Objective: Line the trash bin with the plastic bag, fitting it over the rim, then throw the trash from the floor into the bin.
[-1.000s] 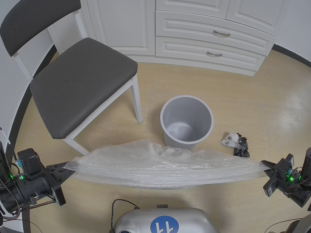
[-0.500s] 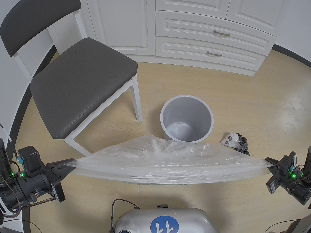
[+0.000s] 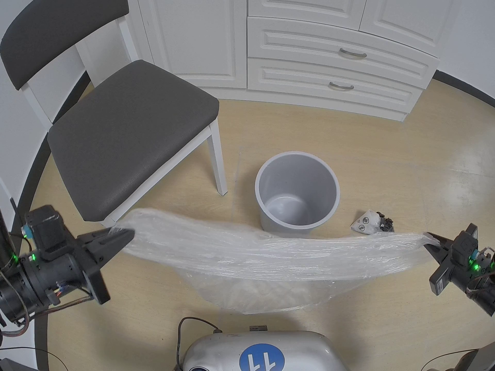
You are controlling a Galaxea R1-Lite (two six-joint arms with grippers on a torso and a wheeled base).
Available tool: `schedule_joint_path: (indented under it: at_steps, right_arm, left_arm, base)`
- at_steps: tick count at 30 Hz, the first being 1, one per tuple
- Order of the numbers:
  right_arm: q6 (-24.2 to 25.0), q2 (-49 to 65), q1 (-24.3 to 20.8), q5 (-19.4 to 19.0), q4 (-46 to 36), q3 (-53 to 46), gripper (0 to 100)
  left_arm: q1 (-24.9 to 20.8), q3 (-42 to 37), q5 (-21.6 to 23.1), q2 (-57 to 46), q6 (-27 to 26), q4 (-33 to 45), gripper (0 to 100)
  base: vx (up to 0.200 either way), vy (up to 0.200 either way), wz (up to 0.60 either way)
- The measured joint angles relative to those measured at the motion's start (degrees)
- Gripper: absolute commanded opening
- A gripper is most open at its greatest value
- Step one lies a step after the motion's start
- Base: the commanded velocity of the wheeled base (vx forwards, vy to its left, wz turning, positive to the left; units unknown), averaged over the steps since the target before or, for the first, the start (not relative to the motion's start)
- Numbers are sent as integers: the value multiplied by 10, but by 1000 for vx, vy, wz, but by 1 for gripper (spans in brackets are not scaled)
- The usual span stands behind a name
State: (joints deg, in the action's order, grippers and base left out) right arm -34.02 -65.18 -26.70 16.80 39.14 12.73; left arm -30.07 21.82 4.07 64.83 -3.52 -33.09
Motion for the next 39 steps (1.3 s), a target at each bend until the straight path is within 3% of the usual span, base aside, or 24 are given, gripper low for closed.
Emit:
schedule_joint_path:
  at_steps: [6,10,14,20,26,32,39]
  right_arm:
    - [-6,-19,-34,-36,3,57,0]
    - [2,-48,-62,-59,13,79,0]
    - [58,-83,-95,-70,43,89,0]
    - [187,-149,-145,-80,154,96,0]
    - [227,-214,-162,-89,252,100,0]
    - [230,-243,-162,-91,261,99,0]
    - [231,-251,-145,-91,262,104,0]
  left_arm:
    - [-27,68,22,79,-1,-36,0]
    - [-46,96,28,141,1,-117,0]
    - [-68,112,31,207,5,-228,0]
    - [-104,143,32,312,36,-384,0]
    - [-126,177,30,382,62,-420,0]
    - [-134,176,7,397,112,-427,0]
    - [-147,150,-10,389,210,-435,0]
  base:
    - [0,0,0]
    - [0,0,0]
    - [0,0,0]
    - [0,0,0]
    - [0,0,0]
    - [0,0,0]
    - [0,0,0]
